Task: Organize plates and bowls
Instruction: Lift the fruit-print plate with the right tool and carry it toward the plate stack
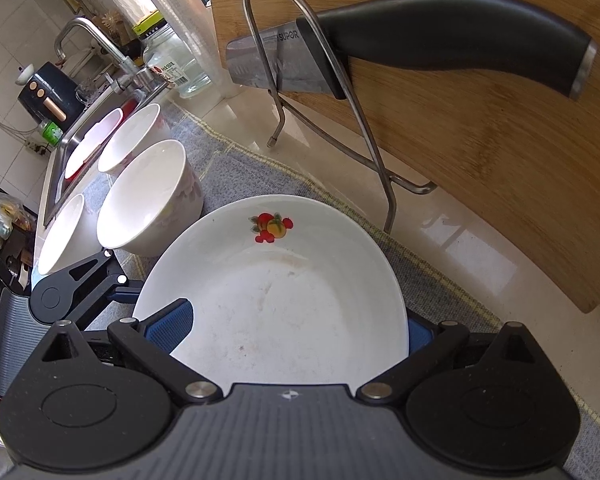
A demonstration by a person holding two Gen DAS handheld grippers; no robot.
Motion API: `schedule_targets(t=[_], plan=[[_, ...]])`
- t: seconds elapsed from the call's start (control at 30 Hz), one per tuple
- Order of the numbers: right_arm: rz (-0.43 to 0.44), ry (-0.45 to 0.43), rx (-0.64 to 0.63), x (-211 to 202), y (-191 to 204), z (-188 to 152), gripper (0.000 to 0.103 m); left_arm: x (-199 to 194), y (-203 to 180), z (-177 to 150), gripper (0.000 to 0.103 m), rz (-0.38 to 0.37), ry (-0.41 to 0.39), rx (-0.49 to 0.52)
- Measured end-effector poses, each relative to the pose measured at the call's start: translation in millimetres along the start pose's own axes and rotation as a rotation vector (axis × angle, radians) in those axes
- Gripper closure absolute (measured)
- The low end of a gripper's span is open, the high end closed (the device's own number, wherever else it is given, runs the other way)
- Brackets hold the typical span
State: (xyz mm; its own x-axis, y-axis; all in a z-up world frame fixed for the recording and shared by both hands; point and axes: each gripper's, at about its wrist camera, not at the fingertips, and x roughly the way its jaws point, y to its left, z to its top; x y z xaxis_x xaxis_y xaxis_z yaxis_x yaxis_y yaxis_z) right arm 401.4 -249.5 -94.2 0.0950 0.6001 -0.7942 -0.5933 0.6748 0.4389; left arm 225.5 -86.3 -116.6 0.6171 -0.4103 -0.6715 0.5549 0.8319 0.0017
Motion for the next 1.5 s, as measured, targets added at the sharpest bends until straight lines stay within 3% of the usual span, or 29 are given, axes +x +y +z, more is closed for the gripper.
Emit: schedule_targets(t=[0.63, 1.5], plan=[[-0.033, -0.019, 0.003, -26, 37, -20, 0.0, -38, -16, 1, 0.002, -0.041, 0.019, 0.039], [-0.097, -0.098, 0.114, -74, 78, -87, 0.0, -84, -59, -1, 0.002, -0.136, 0.047, 0.129]])
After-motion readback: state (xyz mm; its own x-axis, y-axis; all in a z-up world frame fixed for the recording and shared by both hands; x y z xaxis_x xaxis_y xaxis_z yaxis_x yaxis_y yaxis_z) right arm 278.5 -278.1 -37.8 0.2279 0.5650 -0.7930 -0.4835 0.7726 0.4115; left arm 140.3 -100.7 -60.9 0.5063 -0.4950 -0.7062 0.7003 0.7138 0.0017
